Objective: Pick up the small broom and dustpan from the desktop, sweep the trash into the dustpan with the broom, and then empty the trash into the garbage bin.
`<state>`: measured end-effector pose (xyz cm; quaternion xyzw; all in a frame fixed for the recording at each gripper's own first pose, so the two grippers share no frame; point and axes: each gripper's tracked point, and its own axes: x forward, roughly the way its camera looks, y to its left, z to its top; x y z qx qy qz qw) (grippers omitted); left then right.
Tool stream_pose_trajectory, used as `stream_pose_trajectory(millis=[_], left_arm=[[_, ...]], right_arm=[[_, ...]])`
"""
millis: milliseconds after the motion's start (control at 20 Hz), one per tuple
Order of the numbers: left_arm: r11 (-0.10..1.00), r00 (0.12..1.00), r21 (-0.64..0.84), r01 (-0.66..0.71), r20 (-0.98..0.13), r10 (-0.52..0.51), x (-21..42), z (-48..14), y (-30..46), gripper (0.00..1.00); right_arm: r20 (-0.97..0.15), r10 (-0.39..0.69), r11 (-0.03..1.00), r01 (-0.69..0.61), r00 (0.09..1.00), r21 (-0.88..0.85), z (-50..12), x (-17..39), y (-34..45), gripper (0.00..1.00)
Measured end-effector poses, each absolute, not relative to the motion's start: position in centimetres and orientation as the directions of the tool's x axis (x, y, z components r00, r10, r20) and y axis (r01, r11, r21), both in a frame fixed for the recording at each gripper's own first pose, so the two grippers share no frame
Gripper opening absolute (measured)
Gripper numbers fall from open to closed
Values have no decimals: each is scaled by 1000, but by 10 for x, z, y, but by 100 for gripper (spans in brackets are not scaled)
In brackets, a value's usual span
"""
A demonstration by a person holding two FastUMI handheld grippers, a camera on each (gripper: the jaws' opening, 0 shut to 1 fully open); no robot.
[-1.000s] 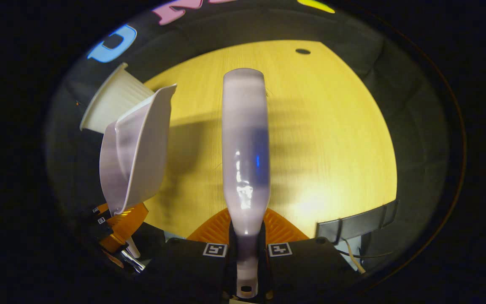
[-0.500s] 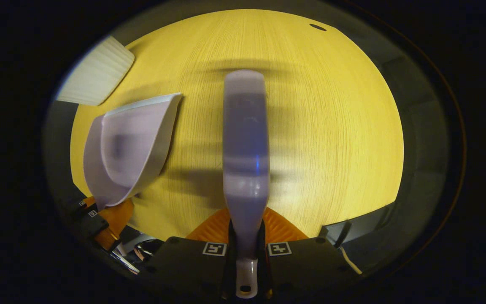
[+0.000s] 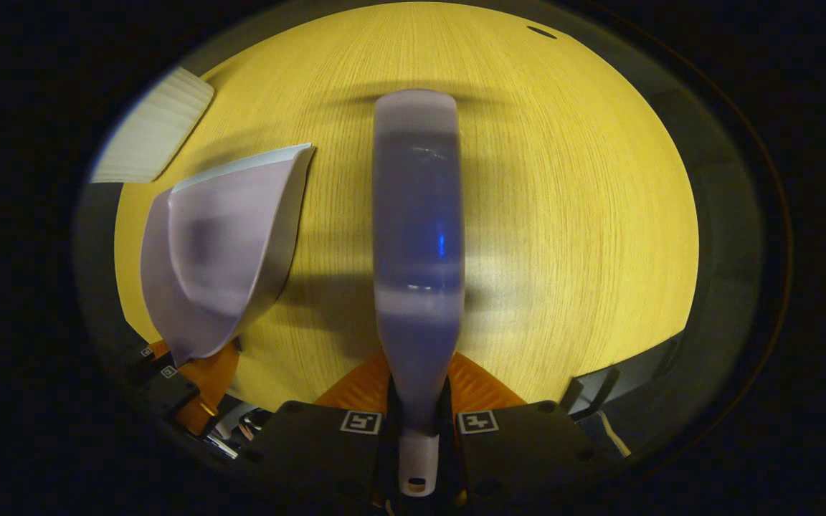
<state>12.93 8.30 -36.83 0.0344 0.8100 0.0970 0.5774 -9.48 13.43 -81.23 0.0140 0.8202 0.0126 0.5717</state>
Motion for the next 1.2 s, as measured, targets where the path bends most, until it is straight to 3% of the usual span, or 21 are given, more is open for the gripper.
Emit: stream_pose_trajectory(millis=[100,200,250,300,400,450,500,850,950,1050,1200], left_arm=[[978,-340,195,-69,-926,161,128,-368,80,29],[982,-372,177,-66,-918,140,123,-365,74,46],[981,-371,182,-62,-917,146,122,-364,75,67],[980,-351,188,-59,-923,155,127,-364,76,88],[981,-362,183,-58,-920,150,127,-356,74,86],[982,-362,180,-62,-921,146,127,-353,73,86],[981,-363,180,-69,-921,143,127,-350,72,86],[992,-280,120,-35,-954,106,129,-311,57,86],[992,-218,116,42,-968,123,127,-279,54,86],[981,-66,156,118,-984,164,137,-240,53,86],[981,213,133,143,-972,101,157,-176,32,86]], right_arm=[[-937,38,999,5,-348,38,-809,-95,132,27],[-933,37,999,2,-359,39,-806,-97,134,33],[-932,38,999,3,-360,40,-804,-98,134,42],[-932,44,999,12,-360,43,-804,-98,135,61],[-935,37,999,14,-353,34,-803,-97,133,100],[-938,29,1000,16,-347,25,-802,-95,131,92],[-940,30,999,23,-341,24,-800,-94,132,99],[-965,49,999,13,-259,47,-766,-84,137,99],[-992,32,999,-37,-124,36,-735,-72,130,99],[-997,52,994,-95,52,47,-686,-58,126,99],[-936,106,993,-80,337,83,-594,-40,129,99]])
